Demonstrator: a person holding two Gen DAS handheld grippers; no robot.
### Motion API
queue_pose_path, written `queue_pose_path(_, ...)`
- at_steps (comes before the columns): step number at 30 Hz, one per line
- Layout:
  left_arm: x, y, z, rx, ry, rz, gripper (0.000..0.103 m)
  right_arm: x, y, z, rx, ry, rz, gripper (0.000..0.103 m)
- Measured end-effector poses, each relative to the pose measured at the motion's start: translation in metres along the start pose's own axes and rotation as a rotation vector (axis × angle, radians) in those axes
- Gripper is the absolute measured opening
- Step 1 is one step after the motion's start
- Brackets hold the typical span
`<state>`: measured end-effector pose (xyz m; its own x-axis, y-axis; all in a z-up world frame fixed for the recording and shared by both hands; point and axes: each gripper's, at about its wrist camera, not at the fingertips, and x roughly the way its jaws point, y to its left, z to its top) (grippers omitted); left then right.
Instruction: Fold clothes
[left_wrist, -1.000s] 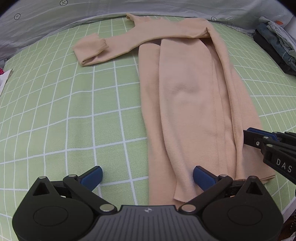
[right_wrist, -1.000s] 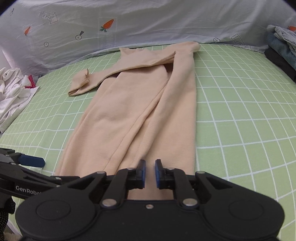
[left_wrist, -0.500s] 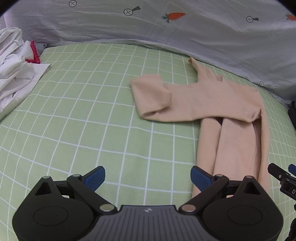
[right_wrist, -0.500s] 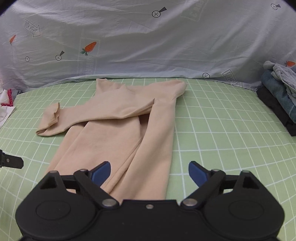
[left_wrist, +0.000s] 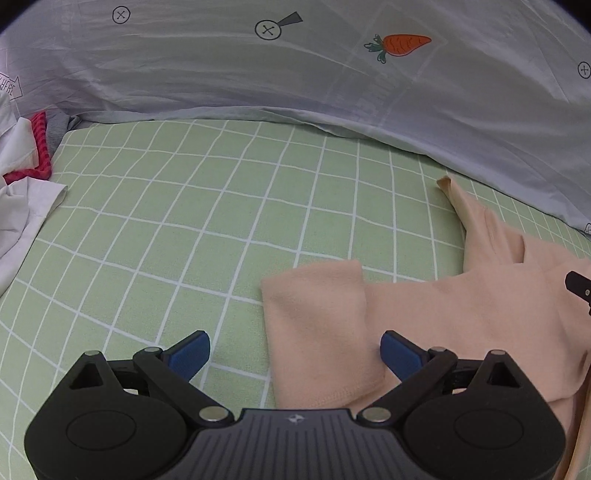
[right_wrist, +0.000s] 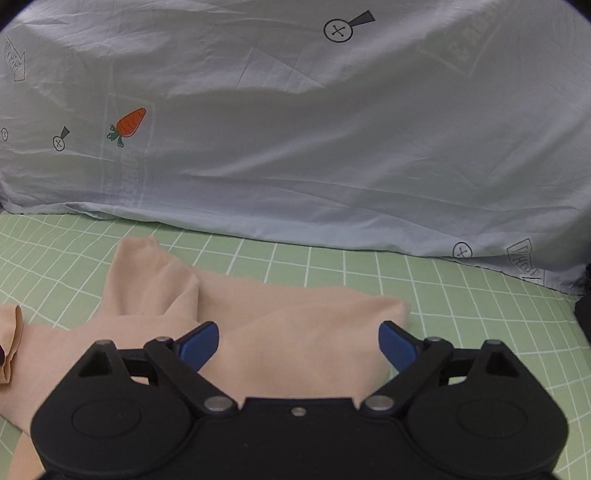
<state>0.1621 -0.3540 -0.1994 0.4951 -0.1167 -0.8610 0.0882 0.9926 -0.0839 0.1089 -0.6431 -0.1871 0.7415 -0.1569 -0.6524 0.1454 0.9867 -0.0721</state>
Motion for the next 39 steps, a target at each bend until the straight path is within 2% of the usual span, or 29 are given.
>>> queue_pose_path(1, 0.003, -0.001, 0.000, -0.005, 0.002, -0.001, 0.097, 0.007, 0.000, 0.001, -0.002, 0.016, 0.013, 0.074)
queue_pose_path(2, 0.006, -0.003, -0.001, -0.008, -0.002, 0.003, 0.095, 0.013, 0.001, -0.001, 0.002, 0.035, 0.024, 0.069)
queue_pose_path(4, 0.005, -0.008, -0.005, 0.006, -0.028, 0.032, 0.084, 0.020, -0.001, -0.006, 0.021, 0.058, 0.042, 0.054)
queue_pose_path(5, 0.003, -0.011, -0.007, 0.018, -0.044, 0.049, 0.072, 0.022, -0.002, -0.009, 0.032, 0.066, 0.051, 0.049)
queue_pose_path(6, 0.001, -0.013, -0.008, 0.025, -0.058, 0.058, 0.056, 0.022, -0.003, -0.011, 0.045, 0.059, 0.056, 0.033)
queue_pose_path(7, -0.002, -0.013, -0.009, 0.022, -0.066, 0.052, 0.047, 0.021, -0.005, -0.013, 0.056, 0.051, 0.055, 0.015)
queue_pose_path(8, -0.004, -0.012, -0.009, 0.012, -0.071, 0.050, 0.030, 0.020, -0.006, -0.014, 0.068, 0.043, 0.055, 0.008)
queue_pose_path(9, -0.006, -0.011, -0.009, 0.002, -0.073, 0.050, 0.019, 0.018, -0.007, -0.014, 0.077, 0.034, 0.055, 0.004)
queue_pose_path(11, -0.010, -0.007, -0.007, -0.019, -0.079, 0.033, 0.014, 0.014, -0.010, -0.015, 0.092, 0.016, 0.053, 0.002)
queue_pose_path(14, -0.026, -0.003, -0.002, -0.035, -0.126, 0.031, 0.013, 0.002, -0.012, -0.011, 0.098, -0.032, 0.040, 0.001)
queue_pose_path(21, -0.100, 0.004, 0.016, -0.067, -0.316, 0.014, 0.013, -0.043, -0.017, 0.012, 0.163, -0.187, 0.066, 0.001)
queue_pose_path(27, -0.143, 0.019, 0.026, -0.112, -0.409, -0.001, 0.013, -0.063, -0.010, 0.029, 0.176, -0.267, 0.124, 0.001)
queue_pose_path(29, -0.144, 0.025, 0.027, -0.126, -0.406, 0.006, 0.013, -0.059, -0.003, 0.030, 0.162, -0.266, 0.138, 0.001)
queue_pose_path(32, -0.128, 0.034, 0.025, -0.142, -0.361, 0.033, 0.013, -0.043, 0.007, 0.028, 0.141, -0.232, 0.148, 0.001)
queue_pose_path(39, -0.075, 0.061, 0.007, -0.246, -0.199, 0.055, 0.013, 0.008, 0.020, 0.012, 0.129, -0.074, 0.141, 0.003)
